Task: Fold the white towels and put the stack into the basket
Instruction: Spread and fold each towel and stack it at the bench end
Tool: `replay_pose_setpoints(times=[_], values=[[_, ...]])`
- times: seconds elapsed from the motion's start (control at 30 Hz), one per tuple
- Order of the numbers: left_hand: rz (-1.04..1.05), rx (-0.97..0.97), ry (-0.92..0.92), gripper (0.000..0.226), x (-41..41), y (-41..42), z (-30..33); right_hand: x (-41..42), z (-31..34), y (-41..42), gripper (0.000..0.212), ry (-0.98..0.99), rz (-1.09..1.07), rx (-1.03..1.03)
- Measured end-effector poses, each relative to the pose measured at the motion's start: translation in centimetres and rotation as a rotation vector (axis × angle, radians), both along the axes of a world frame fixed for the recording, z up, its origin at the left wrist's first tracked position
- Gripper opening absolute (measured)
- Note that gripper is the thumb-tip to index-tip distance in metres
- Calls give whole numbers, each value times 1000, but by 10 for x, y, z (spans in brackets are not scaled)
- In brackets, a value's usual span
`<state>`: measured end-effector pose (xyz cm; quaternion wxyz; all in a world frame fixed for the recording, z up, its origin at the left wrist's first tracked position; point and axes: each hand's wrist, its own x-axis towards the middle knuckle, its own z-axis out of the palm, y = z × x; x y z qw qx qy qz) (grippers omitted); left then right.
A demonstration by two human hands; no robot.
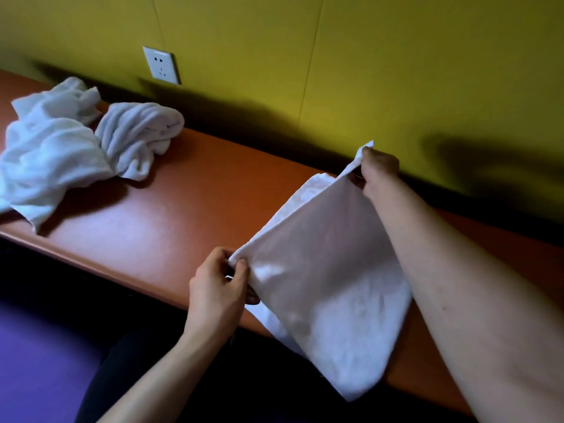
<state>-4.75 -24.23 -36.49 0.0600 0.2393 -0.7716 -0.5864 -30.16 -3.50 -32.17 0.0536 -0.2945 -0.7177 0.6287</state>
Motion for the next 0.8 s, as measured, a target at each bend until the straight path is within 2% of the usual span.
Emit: replay_pose_setpoints(times=[0.07,0.2,0.3,0.4,0.57,0.67,0.8], values=[[22,-40,-43,14,-7,-9,-9,-2,-4,-12,15,0,34,-9],[29,-128,-166,12,-17,-25,-34,-8,-16,-32,17,11,74,-62],[-29,-314,-272,10,-20,-36,-53,-9,-30,-32,26,15,160,-190],[-54,-457,-302,13,-21,-37,-62,12,-40,-16,18,-42,187,-183],[-100,-633,-260,32,-19,-28,-64,114,-72,32,14,4,160,109],[-109,-627,-262,36,-21,-27,-66,195,-96,60,14,37,164,282],[-142,-603,-289,35,-19,-26,-68,284,-110,85,9,-16,75,415]])
